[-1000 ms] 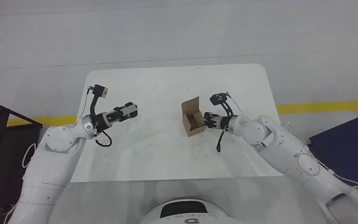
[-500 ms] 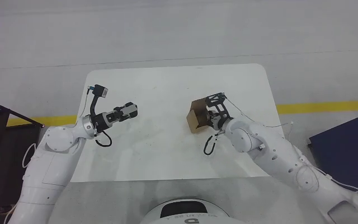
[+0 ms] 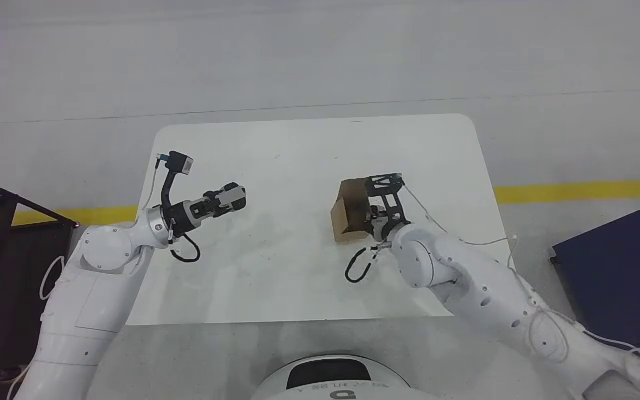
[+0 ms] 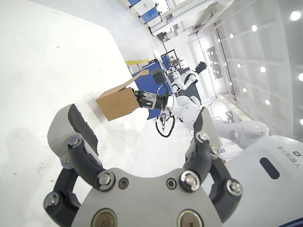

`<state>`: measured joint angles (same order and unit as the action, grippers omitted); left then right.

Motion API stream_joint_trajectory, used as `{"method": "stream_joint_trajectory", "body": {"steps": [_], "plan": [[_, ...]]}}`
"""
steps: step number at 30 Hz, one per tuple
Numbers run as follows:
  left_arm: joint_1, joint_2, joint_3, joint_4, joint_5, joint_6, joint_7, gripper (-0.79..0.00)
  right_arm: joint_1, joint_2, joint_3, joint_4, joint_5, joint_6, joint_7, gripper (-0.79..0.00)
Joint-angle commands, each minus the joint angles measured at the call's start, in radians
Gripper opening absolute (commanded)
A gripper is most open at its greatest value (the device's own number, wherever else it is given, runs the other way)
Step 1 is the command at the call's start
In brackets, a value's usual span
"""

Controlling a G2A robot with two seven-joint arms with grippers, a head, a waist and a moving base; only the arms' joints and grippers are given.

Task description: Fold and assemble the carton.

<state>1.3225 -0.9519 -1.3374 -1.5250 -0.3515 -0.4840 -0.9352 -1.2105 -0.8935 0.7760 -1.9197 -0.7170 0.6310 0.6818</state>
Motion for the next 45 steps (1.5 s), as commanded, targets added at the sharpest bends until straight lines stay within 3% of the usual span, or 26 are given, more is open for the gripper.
{"method": "stream_joint_trajectory", "body": {"steps": [1, 6, 15, 22, 24, 27, 29, 32, 38, 42, 45], "plan": [[0.000, 0.000, 0.000, 0.000, 0.000, 0.000, 0.000, 0.000, 0.000, 0.000, 0.000, 0.000, 0.000, 0.000, 0.000, -0.785], [0.005, 0.003, -0.006, 0.024, 0.043, -0.020, -0.012, 0.000, 0.001, -0.015, -0.015, 0.024, 0.021, -0.057, -0.032, -0.785], [-0.003, 0.004, 0.058, 0.014, 0.207, -0.160, -0.118, 0.000, 0.117, -0.090, -0.133, 0.068, -0.025, 0.123, 0.069, -0.785], [-0.035, -0.014, 0.163, -0.009, 0.313, -0.149, -0.061, 0.000, 0.183, -0.157, -0.218, 0.081, -0.033, 0.256, 0.100, -0.785], [-0.053, -0.023, 0.198, -0.008, 0.352, -0.137, -0.028, 0.000, 0.195, -0.176, -0.227, 0.086, 0.000, 0.260, 0.100, -0.696], [-0.090, -0.036, 0.242, 0.017, 0.431, -0.106, 0.033, 0.000, 0.203, -0.199, -0.225, 0.113, 0.047, 0.254, 0.076, -0.471], [-0.111, -0.045, 0.270, 0.033, 0.497, -0.082, 0.080, 0.000, 0.198, -0.210, -0.216, 0.129, 0.077, 0.240, 0.047, -0.345], [-0.134, -0.055, 0.298, 0.056, 0.555, -0.061, 0.133, 0.000, 0.170, -0.217, -0.190, 0.141, 0.124, 0.202, -0.007, -0.262], [-0.160, -0.065, 0.328, 0.081, 0.621, -0.036, 0.176, 0.000, 0.056, -0.207, -0.092, 0.137, 0.204, 0.056, -0.177, -0.332], [-0.161, -0.067, 0.332, 0.095, 0.635, -0.036, 0.194, 0.000, -0.061, -0.189, 0.014, 0.121, 0.300, -0.114, -0.314, -0.240], [-0.156, -0.065, 0.324, 0.101, 0.647, -0.038, 0.204, 0.000, -0.143, -0.172, 0.096, 0.117, 0.368, -0.280, -0.377, -0.240]]}}
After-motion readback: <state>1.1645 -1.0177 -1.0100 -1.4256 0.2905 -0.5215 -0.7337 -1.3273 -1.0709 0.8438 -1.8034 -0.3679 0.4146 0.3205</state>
